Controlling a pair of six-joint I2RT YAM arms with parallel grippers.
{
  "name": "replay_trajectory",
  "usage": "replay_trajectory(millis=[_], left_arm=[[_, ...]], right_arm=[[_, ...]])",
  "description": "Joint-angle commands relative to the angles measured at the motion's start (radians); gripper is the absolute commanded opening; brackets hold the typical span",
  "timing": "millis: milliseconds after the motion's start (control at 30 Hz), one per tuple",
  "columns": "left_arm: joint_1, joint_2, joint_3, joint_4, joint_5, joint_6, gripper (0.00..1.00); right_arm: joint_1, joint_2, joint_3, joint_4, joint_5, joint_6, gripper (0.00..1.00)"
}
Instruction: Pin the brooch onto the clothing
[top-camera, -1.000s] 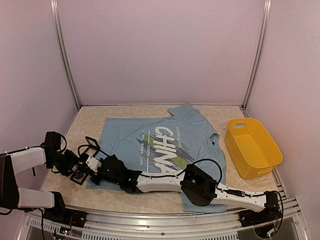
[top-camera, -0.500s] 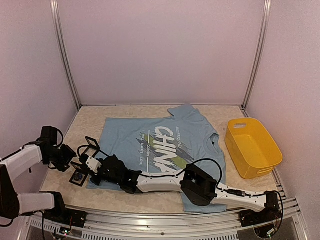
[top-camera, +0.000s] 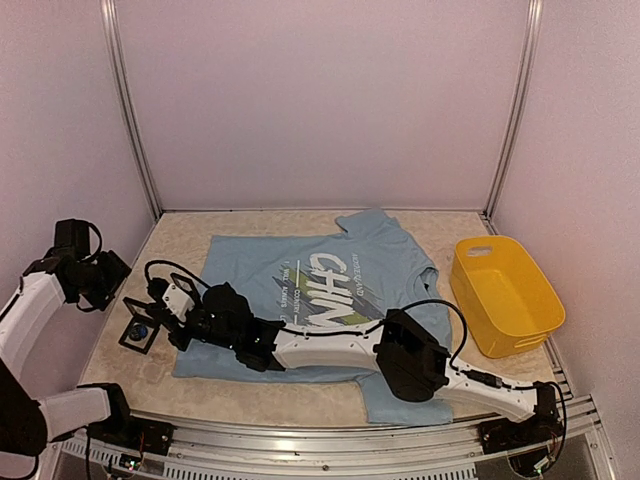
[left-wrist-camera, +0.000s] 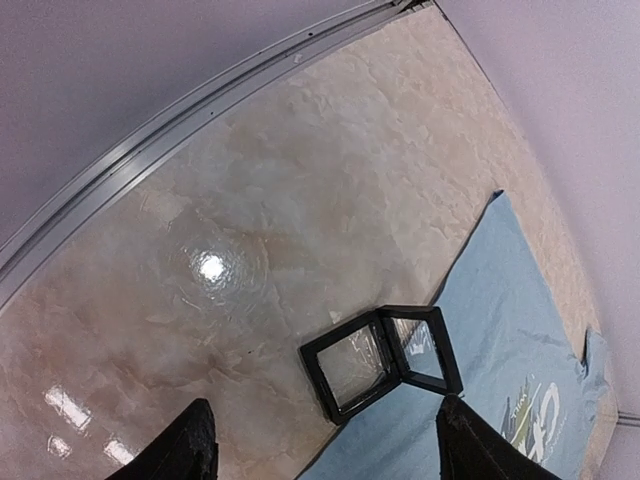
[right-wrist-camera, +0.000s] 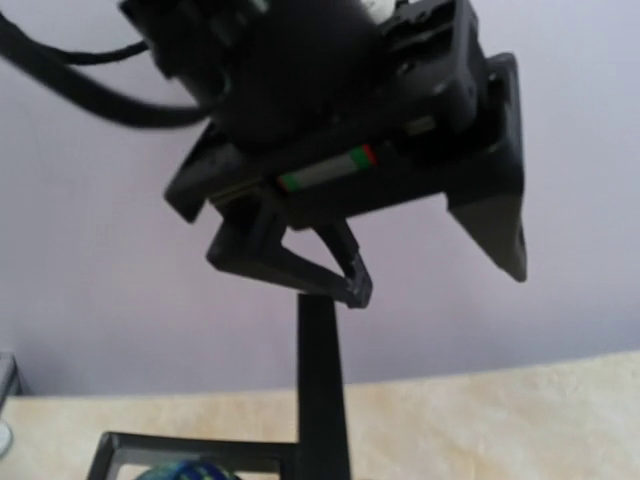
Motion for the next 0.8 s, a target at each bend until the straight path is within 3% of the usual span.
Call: replay_trajectory(millis=[0,333,500,767], left_arm=[[0.016,-0.009,0.072,-0.024,-0.028,0.067,0.73],[0.029,0.059,0.188,0.009,0.07,0.17,0.74],[0.006,0.069,0.219,0.043,0.123,0.202,0.73],[-0.087,0.011,0.188,0.158,0.176,0.271,0.73]], right_arm=[[-0.012,-0.147,-0.117,0.035,-0.002,0.024,0.0],[-0.067,-0.547,-0.667,0.198,-0.017,-0.009,0.0],[-0.114,-0.737,-0.971,0.275,-0.096,0.001,0.0],[-0.16,-1.033,-1.392,0.243,-0.279,-0.088,0.0]])
